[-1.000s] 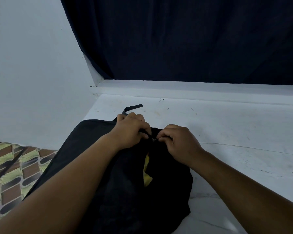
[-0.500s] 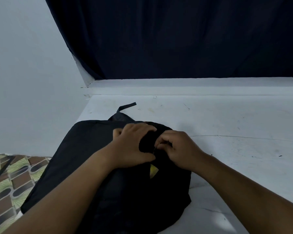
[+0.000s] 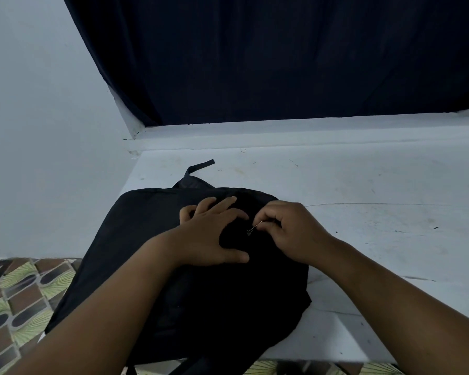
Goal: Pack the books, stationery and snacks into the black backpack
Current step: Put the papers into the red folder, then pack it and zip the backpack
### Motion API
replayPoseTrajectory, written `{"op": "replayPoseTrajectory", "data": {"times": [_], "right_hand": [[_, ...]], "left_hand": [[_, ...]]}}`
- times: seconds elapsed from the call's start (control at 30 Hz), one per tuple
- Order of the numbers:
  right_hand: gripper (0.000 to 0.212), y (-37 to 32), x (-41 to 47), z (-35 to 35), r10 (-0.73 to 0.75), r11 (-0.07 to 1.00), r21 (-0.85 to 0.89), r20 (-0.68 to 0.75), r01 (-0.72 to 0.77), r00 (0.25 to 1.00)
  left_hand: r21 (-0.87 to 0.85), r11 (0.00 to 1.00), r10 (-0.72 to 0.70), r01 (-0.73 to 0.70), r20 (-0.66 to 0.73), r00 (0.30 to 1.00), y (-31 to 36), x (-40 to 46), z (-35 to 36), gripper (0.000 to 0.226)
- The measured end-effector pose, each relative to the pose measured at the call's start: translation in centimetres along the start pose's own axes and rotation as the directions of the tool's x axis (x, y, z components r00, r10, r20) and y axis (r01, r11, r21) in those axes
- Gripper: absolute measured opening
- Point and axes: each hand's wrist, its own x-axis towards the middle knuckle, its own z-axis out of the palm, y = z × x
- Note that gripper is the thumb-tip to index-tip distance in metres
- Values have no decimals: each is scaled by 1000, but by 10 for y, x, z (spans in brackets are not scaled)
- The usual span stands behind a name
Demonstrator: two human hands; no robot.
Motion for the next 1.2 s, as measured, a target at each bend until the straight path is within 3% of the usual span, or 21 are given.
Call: {"op": "replayPoseTrajectory", "data": {"times": [0.1,0.2,0.27,0.43,0.6,0.73,0.87,0.97,1.1,1.2], "right_hand": [[16,-2,-6,-1,-17,1000,-24,-9,17,1000],[17,-5,-9,1,-5,999,-45,-21,4,1000],[16,-8,-12,3,-6,998,-70,-7,5,1000],[19,-23,-31,5,14,999,-36,178,-7,984],[19,-30,-53,7,61,998,13,314,-68,948],[16,-31,-61,5,120,991,19,288,-131,950],[11,-27,-66,8,190,978,46,215,-204,958],[14,-23,-61,8,228,967,92,114,-239,967],[16,-21,-38,5,209,972,112,-6,-207,978],[19,-17,-13,2,163,981,115,-32,-159,986]], "left_hand": [[-94,995,39,-43,-45,998,-1,6,-8,34],[109,992,78,-68,-90,993,0,20,-4,33],[145,987,78,-62,-108,991,-2,27,0,25],[49,999,36,-22,-303,952,-12,36,6,13],[-14,1000,12,-18,-373,928,-20,37,15,11],[-56,997,31,-56,-373,927,-23,38,18,11],[-319,934,11,-163,-428,904,-34,33,9,18],[-351,918,-4,-183,-472,882,-42,27,0,22],[-233,972,-127,8,-501,856,-59,29,-8,21],[-82,969,-247,233,-350,904,-71,31,-7,38]]}}
